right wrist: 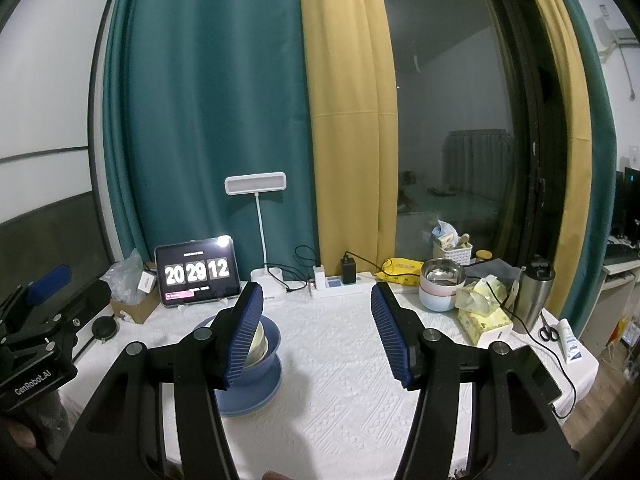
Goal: Organize plates and bowls
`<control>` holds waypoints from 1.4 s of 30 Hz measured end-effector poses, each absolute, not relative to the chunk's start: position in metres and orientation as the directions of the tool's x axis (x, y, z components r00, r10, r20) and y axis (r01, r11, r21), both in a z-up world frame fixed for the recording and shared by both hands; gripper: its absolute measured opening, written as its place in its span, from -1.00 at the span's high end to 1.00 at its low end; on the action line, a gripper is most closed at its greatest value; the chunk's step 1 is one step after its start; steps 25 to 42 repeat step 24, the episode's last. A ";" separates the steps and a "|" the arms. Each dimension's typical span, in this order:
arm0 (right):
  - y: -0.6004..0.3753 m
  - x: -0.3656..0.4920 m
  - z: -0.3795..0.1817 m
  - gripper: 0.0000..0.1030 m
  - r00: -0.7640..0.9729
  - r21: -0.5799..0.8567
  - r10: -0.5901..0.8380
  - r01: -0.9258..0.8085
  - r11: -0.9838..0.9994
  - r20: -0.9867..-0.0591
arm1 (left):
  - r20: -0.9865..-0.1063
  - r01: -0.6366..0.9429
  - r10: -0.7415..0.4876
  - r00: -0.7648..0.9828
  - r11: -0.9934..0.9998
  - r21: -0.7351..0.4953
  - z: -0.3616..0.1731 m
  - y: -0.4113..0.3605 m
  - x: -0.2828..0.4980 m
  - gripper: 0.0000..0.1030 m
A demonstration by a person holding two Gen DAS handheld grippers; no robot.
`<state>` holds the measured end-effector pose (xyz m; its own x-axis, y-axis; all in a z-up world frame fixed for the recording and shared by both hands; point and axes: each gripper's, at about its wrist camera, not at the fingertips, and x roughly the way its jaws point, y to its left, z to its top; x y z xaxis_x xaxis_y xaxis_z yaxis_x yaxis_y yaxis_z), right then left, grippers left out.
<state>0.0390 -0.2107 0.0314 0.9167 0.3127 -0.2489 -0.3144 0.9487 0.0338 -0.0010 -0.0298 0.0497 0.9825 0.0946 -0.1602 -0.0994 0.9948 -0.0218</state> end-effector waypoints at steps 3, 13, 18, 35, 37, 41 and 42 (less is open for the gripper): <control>-0.211 0.039 0.032 -0.15 0.917 0.034 0.312 -0.314 0.949 -0.250 | -0.162 -0.099 0.094 0.982 0.995 -0.022 0.048 -0.031 -0.001 -0.71; -0.208 0.039 0.026 -0.15 0.914 0.034 0.315 -0.318 0.948 -0.255 | -0.170 -0.105 0.099 0.981 0.994 -0.027 0.040 -0.034 -0.007 -0.71; -0.208 0.040 0.025 -0.15 0.915 0.036 0.313 -0.315 0.949 -0.255 | -0.173 -0.105 0.099 0.980 0.994 -0.025 0.040 -0.035 -0.007 -0.71; -0.208 0.040 0.022 -0.15 0.913 0.037 0.315 -0.316 0.948 -0.259 | -0.179 -0.096 0.089 0.980 0.995 -0.027 0.037 -0.037 -0.005 -0.71; -0.208 0.040 0.022 -0.15 0.913 0.037 0.315 -0.316 0.948 -0.259 | -0.179 -0.096 0.089 0.980 0.995 -0.027 0.037 -0.037 -0.005 -0.71; -0.208 0.040 0.022 -0.15 0.913 0.037 0.315 -0.316 0.948 -0.259 | -0.179 -0.096 0.089 0.980 0.995 -0.027 0.037 -0.037 -0.005 -0.71; -0.208 0.040 0.022 -0.15 0.913 0.037 0.315 -0.316 0.948 -0.259 | -0.179 -0.096 0.089 0.980 0.995 -0.027 0.037 -0.037 -0.005 -0.71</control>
